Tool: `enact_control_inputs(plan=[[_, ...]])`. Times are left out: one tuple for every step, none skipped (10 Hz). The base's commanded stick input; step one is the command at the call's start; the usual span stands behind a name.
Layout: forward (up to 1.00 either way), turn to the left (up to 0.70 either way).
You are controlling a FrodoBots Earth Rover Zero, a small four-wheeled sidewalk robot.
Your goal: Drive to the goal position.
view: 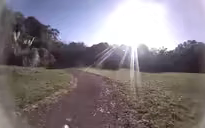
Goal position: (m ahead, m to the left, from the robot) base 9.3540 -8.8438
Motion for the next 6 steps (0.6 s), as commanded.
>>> enact_control_inputs(plan=[[1.00, 0.00], [1.00, 0.00], [1.00, 0.11], [1.00, 0.27], [1.00, 0.40], [1.00, 0.40]])
